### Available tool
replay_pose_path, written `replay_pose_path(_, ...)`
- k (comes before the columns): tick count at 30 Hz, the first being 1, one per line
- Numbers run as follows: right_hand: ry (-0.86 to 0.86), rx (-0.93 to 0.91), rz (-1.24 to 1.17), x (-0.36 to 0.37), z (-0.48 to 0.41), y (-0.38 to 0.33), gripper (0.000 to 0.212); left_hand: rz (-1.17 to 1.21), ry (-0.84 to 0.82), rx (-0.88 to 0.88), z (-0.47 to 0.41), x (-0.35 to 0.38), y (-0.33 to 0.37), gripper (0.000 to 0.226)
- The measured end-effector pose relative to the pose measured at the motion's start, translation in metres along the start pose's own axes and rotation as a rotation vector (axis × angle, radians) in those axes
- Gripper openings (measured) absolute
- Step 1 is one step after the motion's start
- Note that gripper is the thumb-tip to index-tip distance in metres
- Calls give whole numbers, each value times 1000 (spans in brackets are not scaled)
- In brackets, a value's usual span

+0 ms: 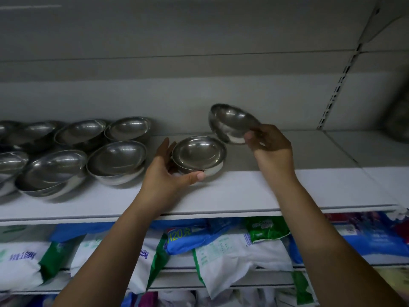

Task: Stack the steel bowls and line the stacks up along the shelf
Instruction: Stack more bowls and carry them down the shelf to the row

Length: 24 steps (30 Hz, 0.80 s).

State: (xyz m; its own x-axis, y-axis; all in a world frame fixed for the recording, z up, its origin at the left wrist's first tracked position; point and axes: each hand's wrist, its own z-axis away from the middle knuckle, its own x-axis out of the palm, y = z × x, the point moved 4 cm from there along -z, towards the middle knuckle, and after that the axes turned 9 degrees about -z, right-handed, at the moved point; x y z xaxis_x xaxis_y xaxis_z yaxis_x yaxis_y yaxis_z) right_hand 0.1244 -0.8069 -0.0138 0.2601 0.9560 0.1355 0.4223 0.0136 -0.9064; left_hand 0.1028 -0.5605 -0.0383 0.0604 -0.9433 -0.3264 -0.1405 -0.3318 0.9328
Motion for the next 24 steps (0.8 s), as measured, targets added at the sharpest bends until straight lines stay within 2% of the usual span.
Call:
replay_pose_path(3,-170,-25,-48,10,7,-2,24,-28,-47,3,1,0,1,129)
replay_pose_path(6,-231,-16,-66,12,11,1,23,-74,-73,16,0,3,2,143)
replay_pose_path(7,-261,-14,-45,13,12,2,30,-102,-77,27,-2,4,2,142)
replay_pose_path(10,-376,-5,51,20,15,4,42,-211,-60,84,-1,9,2,117)
replay_pose_path(11,-402,0,72,22,16,4,44,-240,-25,87,2,9,2,114)
replay_pose_path(13,-426,18,104,22,16,5,48,-287,92,94,11,5,5,118)
replay_pose_path(14,-436,25,121,22,17,6,50,-303,170,112,19,2,7,110)
replay_pose_path(17,-490,54,133,22,19,7,60,-314,442,189,48,-7,11,60)
replay_pose_path(19,-526,90,135,24,21,8,66,-373,649,213,69,-17,10,40)
replay_pose_path(22,-563,97,148,28,20,12,71,-506,911,189,85,-36,5,35)
replay_pose_path(24,-591,89,161,31,21,13,75,-543,976,90,84,-50,1,41)
